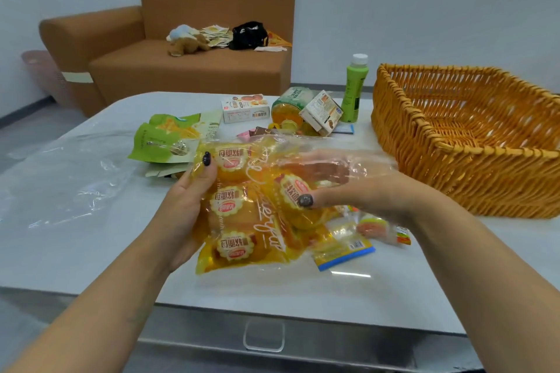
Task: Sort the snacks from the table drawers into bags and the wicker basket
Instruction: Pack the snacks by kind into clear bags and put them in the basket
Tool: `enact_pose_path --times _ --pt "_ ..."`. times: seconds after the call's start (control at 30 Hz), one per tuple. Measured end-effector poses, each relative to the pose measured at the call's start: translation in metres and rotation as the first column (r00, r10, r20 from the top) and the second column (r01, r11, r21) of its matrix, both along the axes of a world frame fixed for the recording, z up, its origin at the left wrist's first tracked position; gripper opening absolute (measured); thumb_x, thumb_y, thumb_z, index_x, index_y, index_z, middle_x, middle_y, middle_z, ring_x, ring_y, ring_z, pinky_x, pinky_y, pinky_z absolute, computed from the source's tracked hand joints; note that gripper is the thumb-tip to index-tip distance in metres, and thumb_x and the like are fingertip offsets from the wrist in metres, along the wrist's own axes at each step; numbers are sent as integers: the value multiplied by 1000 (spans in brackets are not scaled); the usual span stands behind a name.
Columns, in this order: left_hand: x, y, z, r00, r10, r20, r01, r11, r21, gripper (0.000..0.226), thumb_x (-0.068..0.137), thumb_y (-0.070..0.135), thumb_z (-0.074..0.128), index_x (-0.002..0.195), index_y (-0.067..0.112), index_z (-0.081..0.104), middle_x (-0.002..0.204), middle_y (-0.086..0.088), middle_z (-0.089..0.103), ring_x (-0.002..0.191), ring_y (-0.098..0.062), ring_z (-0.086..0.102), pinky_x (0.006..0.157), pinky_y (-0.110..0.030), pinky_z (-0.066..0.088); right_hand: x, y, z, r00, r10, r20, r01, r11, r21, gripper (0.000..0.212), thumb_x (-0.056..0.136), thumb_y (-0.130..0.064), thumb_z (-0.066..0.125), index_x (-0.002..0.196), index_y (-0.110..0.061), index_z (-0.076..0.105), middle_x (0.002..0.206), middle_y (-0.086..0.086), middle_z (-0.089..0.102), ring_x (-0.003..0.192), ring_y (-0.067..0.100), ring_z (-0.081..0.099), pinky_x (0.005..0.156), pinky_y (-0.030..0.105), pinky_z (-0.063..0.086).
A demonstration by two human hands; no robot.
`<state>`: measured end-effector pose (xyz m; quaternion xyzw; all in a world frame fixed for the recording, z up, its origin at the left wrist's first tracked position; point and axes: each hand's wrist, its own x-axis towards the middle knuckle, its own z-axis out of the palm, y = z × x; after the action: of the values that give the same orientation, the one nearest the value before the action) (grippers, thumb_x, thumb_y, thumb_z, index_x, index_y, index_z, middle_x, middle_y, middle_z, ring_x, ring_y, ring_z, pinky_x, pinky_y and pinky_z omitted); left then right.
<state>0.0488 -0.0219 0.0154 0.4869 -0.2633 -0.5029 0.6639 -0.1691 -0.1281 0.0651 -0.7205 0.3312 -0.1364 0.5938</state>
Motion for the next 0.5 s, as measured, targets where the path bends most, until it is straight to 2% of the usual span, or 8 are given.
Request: enact_pose_path --times 0.07,0.13,0.17,0.23,0.27,0.33,0.4,0.5 --pt "-1 -1 -1 1000 -1 -13 1 1000 -2 52 80 41 57 128 20 58 114 -11 72 99 -29 71 71 -45 61 0 2 5 1000 -26 11 27 996 -83 28 78 -16 76 91 -37 63 81 -27 68 86 -9 64 56 0 44" --pt "-1 -2 0 1000 -6 -17 5 1000 -17 51 81 41 57 129 21 58 114 -10 72 100 -28 71 73 -46 61 0 2 3 991 -121 64 124 992 -30 25 80 -7 72 79 -28 59 56 -27 63 64 -18 60 46 0 40" --pt "-1 -3 0 1000 -12 -11 11 1000 -24 50 82 41 56 129 22 57 115 -9 72 100 -28 71 74 -47 60 -5 -2 -6 986 -142 83 142 990 -5 22 84 -3 66 80 -23 59 57 -25 65 61 -18 60 48 3 43" --pt "-1 -4 1 999 -40 8 40 999 -24 50 83 42 55 130 23 56 116 -8 72 103 -28 70 79 -49 59 -15 13 -7 987 -154 53 151 987 58 15 94 -1 50 98 -8 62 88 -12 68 96 -1 63 76 19 49" --pt "-2 -4 0 998 -60 15 60 998 -16 54 81 42 56 131 22 55 117 -8 71 104 -29 70 81 -50 58 -19 15 -12 988 -147 49 142 985 98 21 95 1 45 94 -5 65 87 -10 61 102 4 59 79 20 44" --pt "-3 -4 -3 996 -86 18 85 996 10 63 76 40 61 135 20 53 119 -11 70 105 -31 69 80 -50 59 -4 16 -11 978 -171 119 163 984 71 35 90 6 50 65 -10 68 64 -13 65 73 -7 62 66 13 49" --pt "-4 -3 -6 997 -72 -9 72 997 29 64 75 38 62 135 16 53 117 -14 70 101 -30 70 73 -46 60 8 20 -2 969 -124 215 139 989 -55 14 83 -3 67 90 -14 72 79 -13 74 73 -10 66 64 7 50" --pt "-5 -3 -7 997 -13 -73 16 999 39 61 77 38 63 133 15 56 114 -14 71 98 -31 71 69 -46 60 9 11 0 974 -115 196 154 968 -198 40 78 -28 76 115 -33 61 101 -23 66 82 -14 64 68 7 52"
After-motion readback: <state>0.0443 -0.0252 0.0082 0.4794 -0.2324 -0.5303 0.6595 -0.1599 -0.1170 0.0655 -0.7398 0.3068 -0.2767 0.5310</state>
